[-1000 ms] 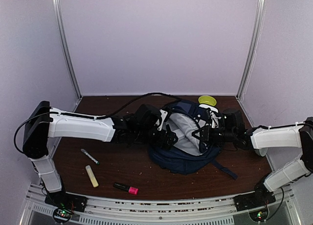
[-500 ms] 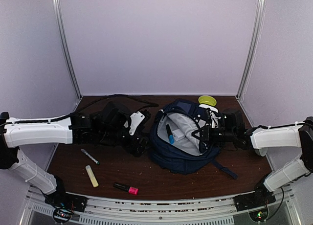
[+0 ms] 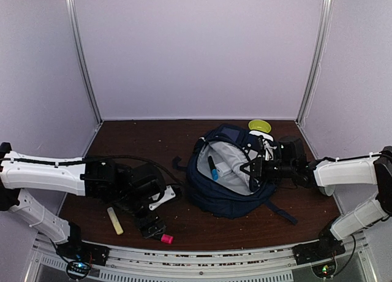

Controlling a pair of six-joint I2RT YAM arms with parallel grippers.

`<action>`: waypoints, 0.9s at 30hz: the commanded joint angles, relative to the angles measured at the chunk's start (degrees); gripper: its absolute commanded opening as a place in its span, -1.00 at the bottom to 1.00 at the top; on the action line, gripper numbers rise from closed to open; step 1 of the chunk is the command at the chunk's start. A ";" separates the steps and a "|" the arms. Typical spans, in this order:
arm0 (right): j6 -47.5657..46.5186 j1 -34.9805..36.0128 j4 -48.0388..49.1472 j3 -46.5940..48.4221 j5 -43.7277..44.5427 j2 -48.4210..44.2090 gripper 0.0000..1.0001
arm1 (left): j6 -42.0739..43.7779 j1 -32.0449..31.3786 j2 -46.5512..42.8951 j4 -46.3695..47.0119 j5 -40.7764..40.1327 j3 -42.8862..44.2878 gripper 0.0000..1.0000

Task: Pack the student bag
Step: Pick up the pen at the center of the board.

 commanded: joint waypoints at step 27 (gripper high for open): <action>0.80 -1.03 -1.11 -0.62 1.56 0.35 -1.00 | 5.51 -2.55 26.78 1.55 1.33 6.13 -0.24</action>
